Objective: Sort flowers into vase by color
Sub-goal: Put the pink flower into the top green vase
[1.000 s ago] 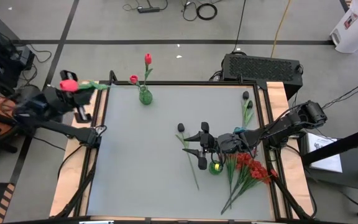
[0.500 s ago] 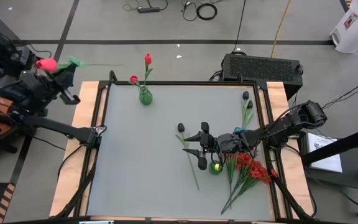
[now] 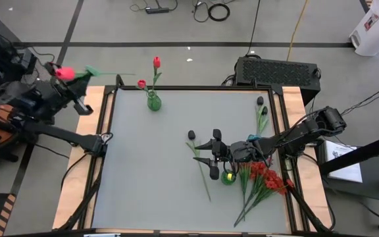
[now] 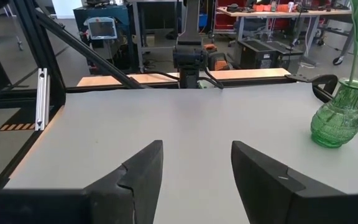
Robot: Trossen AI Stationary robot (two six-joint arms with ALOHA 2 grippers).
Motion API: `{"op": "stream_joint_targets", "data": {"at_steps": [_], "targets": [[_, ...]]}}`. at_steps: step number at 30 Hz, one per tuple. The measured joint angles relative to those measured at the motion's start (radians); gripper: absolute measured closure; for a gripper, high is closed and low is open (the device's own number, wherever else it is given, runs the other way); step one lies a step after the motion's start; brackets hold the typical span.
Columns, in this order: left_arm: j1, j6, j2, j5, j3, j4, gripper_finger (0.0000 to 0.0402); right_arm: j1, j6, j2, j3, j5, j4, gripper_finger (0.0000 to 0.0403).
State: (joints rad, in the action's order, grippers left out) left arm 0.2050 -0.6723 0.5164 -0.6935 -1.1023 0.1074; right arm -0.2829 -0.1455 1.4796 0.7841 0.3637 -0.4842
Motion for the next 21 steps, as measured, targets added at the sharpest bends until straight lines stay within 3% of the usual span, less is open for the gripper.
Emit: {"op": "stream_joint_targets", "data": {"at_steps": [10, 16, 21], "targets": [[-0.046, -0.032, 0.109, -0.065, 0.0, -0.05, 0.0388, 0.0, -0.008, 0.0, 0.0, 0.0, 0.008, 0.022], [-0.167, -0.016, 0.165, -0.112, 0.0, -0.144, 0.0388, 0.0, -0.008, 0.001, 0.0, 0.0, 0.015, 0.022], [-0.322, 0.058, 0.205, -0.133, 0.0, -0.125, 0.0388, 0.0, -0.008, 0.005, 0.0, 0.0, 0.018, 0.022]]}}
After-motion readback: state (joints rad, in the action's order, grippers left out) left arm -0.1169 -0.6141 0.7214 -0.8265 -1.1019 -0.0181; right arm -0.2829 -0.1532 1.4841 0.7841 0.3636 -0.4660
